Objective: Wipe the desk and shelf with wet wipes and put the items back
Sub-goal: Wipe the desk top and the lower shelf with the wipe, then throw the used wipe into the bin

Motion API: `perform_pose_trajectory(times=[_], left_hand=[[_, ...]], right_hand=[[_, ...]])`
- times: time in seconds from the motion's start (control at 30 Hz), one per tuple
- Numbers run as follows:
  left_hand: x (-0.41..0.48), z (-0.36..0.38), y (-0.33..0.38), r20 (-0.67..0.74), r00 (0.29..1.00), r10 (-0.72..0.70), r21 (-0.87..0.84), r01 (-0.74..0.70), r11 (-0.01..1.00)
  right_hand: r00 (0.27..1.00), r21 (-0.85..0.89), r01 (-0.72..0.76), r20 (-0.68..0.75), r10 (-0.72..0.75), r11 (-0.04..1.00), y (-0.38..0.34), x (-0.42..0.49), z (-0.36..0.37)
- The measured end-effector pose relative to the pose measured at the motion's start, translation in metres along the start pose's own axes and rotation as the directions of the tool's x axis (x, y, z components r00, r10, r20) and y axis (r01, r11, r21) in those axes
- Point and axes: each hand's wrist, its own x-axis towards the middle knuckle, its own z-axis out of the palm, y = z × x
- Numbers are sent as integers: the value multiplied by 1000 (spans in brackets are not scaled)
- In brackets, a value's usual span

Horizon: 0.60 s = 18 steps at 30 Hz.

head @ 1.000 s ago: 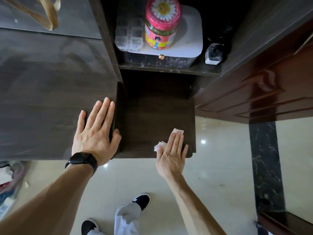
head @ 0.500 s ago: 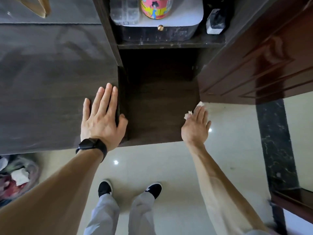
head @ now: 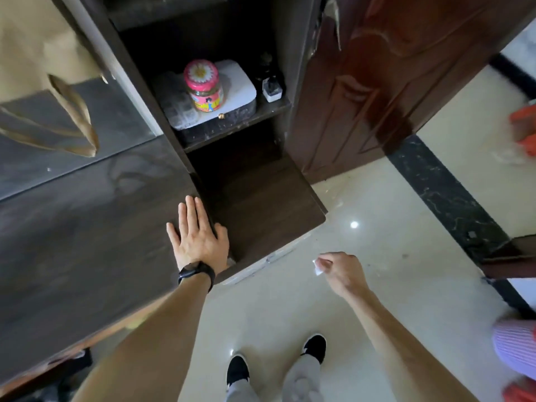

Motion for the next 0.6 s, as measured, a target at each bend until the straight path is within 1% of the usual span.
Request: perform_pose_trajectory(times=[0.07,0.13,0.2,0.27,0.3,0.4,0.5,0.6], left_hand=[[-5,-9,-2,59,998,35,21,-36,999],[-8,-13,-1,154,987,52,21,-56,998],[-26,-32,2,261,957,125,30,-138,990],[-55,-53,11,378,900,218,22,-245,969],[-73,-62,17,426,864,269,7,-301,954],[-129,-86,40,530,734,423,-34,-481,876],[-172,-102,72,532,632,563,-79,-625,776],[-209,-122,112,451,545,707,-132,-743,656]], right_hand=[[1000,145,10,-23,-6,989,-7,-47,-16],[998,228,44,-61,-31,973,-12,-83,-30],[991,323,34,-135,11,946,-18,-126,-51],[976,396,6,-201,81,918,-21,-169,-69],[971,432,-9,-212,111,902,-21,-191,-77],[957,494,-29,-238,168,869,-19,-254,-98],[916,541,9,-342,210,841,-10,-308,-116],[850,603,52,-445,282,796,8,-355,-132]])
